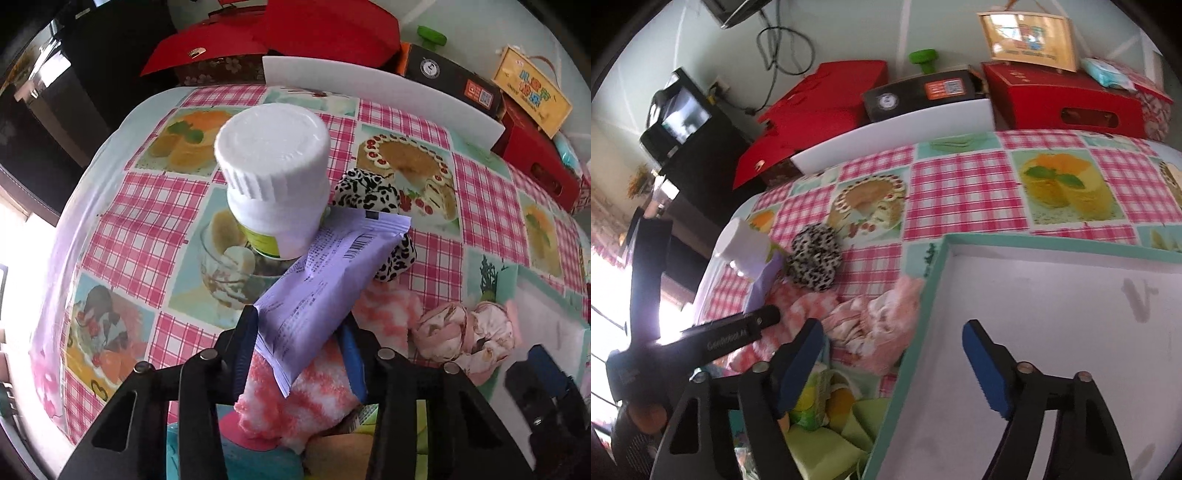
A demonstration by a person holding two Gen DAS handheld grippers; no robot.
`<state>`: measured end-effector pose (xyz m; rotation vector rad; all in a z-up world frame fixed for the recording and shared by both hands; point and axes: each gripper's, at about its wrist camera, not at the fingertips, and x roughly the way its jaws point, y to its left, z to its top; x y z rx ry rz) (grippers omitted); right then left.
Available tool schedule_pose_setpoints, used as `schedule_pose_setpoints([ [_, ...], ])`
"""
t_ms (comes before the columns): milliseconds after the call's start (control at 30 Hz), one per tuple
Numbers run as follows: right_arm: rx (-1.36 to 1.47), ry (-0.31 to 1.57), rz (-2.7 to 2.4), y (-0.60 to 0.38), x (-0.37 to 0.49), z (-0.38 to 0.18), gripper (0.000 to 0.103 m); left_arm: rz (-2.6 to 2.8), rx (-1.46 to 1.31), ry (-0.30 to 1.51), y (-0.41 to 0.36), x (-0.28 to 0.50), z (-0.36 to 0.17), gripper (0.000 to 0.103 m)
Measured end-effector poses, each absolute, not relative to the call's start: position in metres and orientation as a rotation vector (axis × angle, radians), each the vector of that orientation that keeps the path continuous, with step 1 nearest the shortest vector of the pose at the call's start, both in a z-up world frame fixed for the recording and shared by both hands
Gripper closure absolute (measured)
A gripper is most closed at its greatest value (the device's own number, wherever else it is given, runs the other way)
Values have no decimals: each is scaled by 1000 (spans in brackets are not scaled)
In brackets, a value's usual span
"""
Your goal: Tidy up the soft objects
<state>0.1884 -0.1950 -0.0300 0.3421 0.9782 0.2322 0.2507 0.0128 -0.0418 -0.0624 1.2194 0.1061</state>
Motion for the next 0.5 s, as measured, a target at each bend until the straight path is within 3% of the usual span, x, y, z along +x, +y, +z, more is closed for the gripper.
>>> schedule_pose_setpoints([
  [233,317,973,301,-182,187,-31,43,136,-116,1195,27,248,-35,70],
  [500,302,1003,312,-174,187,-38,46,144,-159,1196,36,246,-38,77],
])
